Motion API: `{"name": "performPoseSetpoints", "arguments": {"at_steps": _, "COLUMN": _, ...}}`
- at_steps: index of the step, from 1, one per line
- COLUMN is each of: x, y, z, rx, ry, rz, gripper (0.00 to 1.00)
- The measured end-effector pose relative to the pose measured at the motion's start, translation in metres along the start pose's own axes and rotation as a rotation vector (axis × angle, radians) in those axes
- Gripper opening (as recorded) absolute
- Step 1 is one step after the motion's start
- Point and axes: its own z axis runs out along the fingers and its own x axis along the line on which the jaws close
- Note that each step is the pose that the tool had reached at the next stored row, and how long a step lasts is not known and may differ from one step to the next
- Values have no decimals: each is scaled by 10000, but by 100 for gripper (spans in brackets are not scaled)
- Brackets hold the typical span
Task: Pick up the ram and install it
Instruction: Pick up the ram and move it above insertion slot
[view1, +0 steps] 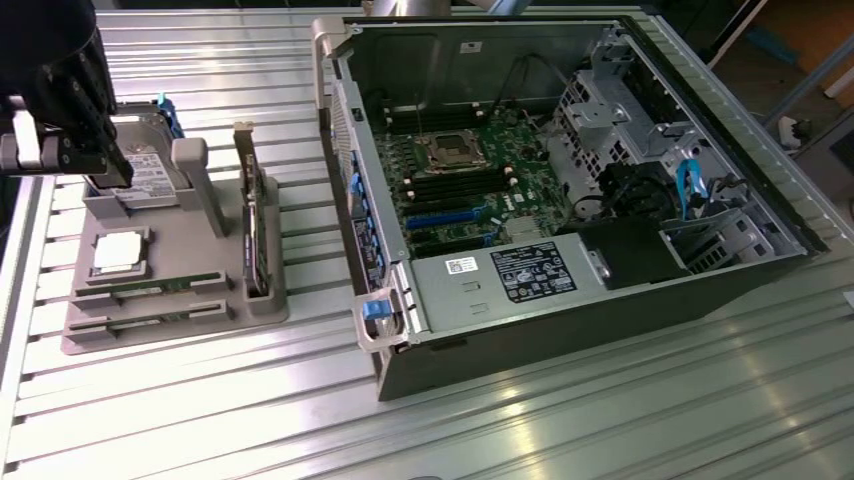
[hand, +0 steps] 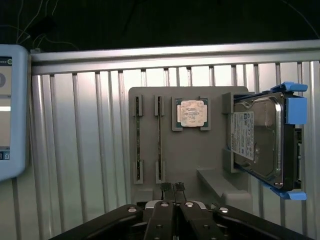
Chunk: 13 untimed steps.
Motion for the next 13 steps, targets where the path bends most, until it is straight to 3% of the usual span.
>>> {"name": "performPoseSetpoints", "arguments": {"at_steps": 13, "x": -1, "y": -14, "z": 1, "rx": -12, "ry": -1, "rz": -1, "gripper": 11}}
